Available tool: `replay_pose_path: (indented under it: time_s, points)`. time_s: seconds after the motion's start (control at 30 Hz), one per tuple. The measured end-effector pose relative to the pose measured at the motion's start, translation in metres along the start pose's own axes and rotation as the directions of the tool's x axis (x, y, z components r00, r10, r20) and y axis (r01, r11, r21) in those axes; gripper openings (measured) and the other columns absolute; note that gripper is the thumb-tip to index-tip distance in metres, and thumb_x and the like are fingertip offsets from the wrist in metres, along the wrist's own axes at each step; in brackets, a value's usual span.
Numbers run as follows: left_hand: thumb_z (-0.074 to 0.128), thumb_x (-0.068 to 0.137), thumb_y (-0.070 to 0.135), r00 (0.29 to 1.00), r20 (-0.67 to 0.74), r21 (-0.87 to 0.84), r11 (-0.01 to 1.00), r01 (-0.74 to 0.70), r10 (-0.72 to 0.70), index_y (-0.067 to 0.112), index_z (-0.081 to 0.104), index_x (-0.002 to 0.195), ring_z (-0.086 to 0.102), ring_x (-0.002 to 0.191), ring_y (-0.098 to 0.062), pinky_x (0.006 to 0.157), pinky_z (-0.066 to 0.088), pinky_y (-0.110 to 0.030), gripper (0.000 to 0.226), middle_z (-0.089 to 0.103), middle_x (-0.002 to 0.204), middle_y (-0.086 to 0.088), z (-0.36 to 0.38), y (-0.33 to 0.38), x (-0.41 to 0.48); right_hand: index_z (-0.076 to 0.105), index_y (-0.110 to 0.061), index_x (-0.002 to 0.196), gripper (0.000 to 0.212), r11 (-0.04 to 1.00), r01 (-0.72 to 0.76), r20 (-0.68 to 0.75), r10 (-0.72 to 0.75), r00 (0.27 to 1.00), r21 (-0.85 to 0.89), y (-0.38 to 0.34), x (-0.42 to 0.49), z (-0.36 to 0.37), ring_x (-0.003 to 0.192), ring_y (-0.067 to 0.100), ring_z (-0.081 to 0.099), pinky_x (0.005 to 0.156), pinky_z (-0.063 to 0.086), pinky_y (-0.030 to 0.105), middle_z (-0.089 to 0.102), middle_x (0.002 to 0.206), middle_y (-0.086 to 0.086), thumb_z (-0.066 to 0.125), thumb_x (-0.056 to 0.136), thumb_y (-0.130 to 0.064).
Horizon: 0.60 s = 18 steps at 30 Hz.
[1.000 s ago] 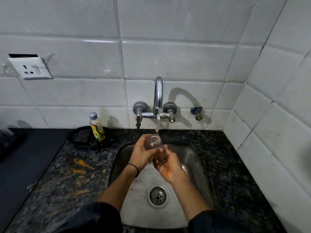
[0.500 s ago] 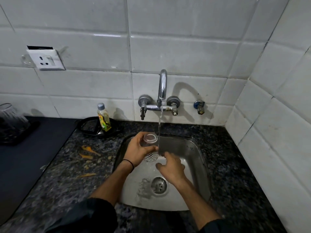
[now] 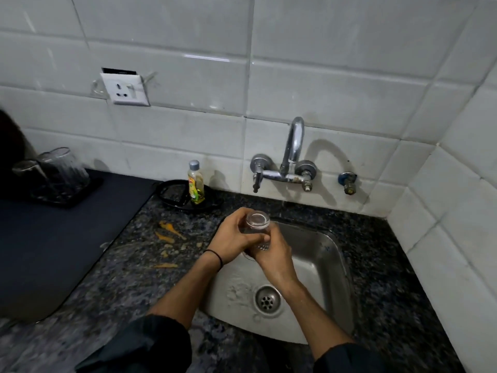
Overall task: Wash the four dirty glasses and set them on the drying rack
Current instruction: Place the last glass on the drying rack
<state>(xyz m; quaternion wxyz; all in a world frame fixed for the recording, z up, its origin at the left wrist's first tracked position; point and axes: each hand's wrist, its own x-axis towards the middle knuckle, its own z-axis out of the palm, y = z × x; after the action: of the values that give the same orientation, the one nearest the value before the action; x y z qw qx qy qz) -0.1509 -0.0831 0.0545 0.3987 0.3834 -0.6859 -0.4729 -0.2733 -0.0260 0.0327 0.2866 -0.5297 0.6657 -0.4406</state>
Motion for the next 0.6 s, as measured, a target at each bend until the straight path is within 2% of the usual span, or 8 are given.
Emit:
replay_pose_path:
  time_s: [0.07,0.17,0.23,0.3,0.37,0.43,0.53,0.6]
  points:
    - [0.085,0.074,0.026,0.999,0.029,-0.019,1.0,0.016,-0.016,0.02,0.064,0.118,0.068,0.103,-0.009,0.093,0.054,-0.028,0.049,0.072,0.109,0.003,-0.016,0.004,-0.001,0.058,-0.045,0.112,0.046,0.98,-0.01,0.044,0.001,0.999,0.199,-0.008,0.009,0.009,0.101,0.005,0.069,0.091,0.058,0.04,0.072,0.109,-0.015,0.079,0.072,-0.038]
    - [0.078,0.08,0.036,0.997,-0.04,-0.078,0.995,0.061,-0.064,0.025,0.061,0.126,0.067,0.108,-0.015,0.09,0.057,-0.032,0.05,0.066,0.119,0.002,-0.056,0.005,-0.003,0.068,-0.021,0.106,0.023,0.887,-0.079,0.147,0.012,0.989,0.456,-0.027,0.023,0.034,0.089,0.007,0.072,0.078,0.059,0.029,0.075,0.1,0.003,0.076,0.087,-0.012]
    - [0.073,0.088,0.033,0.982,-0.154,-0.095,0.991,0.092,-0.106,0.021,0.061,0.128,0.067,0.105,-0.017,0.087,0.057,-0.031,0.044,0.065,0.119,-0.003,-0.09,0.004,-0.007,0.074,-0.019,0.086,0.005,0.794,-0.22,0.218,0.113,0.97,0.567,-0.044,0.03,0.054,0.075,0.016,0.068,0.067,0.051,0.029,0.075,0.084,0.004,0.073,0.089,-0.016]
    - [0.068,0.093,0.029,0.948,-0.289,-0.071,0.991,0.115,-0.13,0.018,0.061,0.126,0.068,0.098,-0.017,0.079,0.055,-0.025,0.035,0.067,0.112,-0.006,-0.131,-0.003,-0.015,0.072,-0.021,0.086,0.012,0.629,-0.428,0.35,0.253,0.902,0.649,-0.062,0.042,0.082,0.073,0.018,0.065,0.063,0.047,0.027,0.073,0.084,0.004,0.069,0.091,-0.031]
    - [0.065,0.095,0.028,0.894,-0.417,-0.034,0.986,0.164,-0.163,0.018,0.063,0.122,0.07,0.093,-0.018,0.074,0.054,-0.026,0.029,0.069,0.106,-0.005,-0.174,-0.013,-0.026,0.065,-0.017,0.11,0.032,0.458,-0.597,0.494,0.335,0.802,0.659,-0.08,0.058,0.11,0.089,0.02,0.068,0.068,0.049,0.03,0.071,0.107,0.009,0.065,0.092,-0.043]
    - [0.062,0.096,0.024,0.815,-0.54,-0.049,0.974,0.22,-0.211,0.018,0.065,0.117,0.071,0.088,-0.02,0.073,0.056,-0.03,0.022,0.071,0.102,-0.005,-0.217,-0.025,-0.037,0.06,-0.009,0.123,0.051,0.366,-0.691,0.592,0.356,0.723,0.623,-0.099,0.075,0.145,0.099,0.022,0.067,0.072,0.05,0.031,0.067,0.119,0.012,0.064,0.091,-0.048]
    - [0.057,0.098,0.015,0.678,-0.677,-0.103,0.949,0.299,-0.287,0.015,0.065,0.109,0.07,0.082,-0.02,0.064,0.05,-0.024,0.014,0.072,0.096,-0.005,-0.278,-0.046,-0.05,0.061,-0.009,0.127,0.055,0.361,-0.75,0.668,0.346,0.659,0.553,-0.131,0.091,0.198,0.096,0.022,0.066,0.069,0.048,0.03,0.068,0.116,0.012,0.067,0.089,-0.048]
    - [0.055,0.098,0.012,0.601,-0.731,-0.122,0.929,0.351,-0.323,0.015,0.065,0.105,0.07,0.081,-0.021,0.062,0.047,-0.023,0.013,0.072,0.093,-0.005,-0.317,-0.064,-0.056,0.063,-0.01,0.123,0.051,0.419,-0.756,0.688,0.335,0.644,0.503,-0.154,0.101,0.239,0.084,0.019,0.063,0.065,0.045,0.028,0.069,0.115,0.011,0.068,0.089,-0.048]
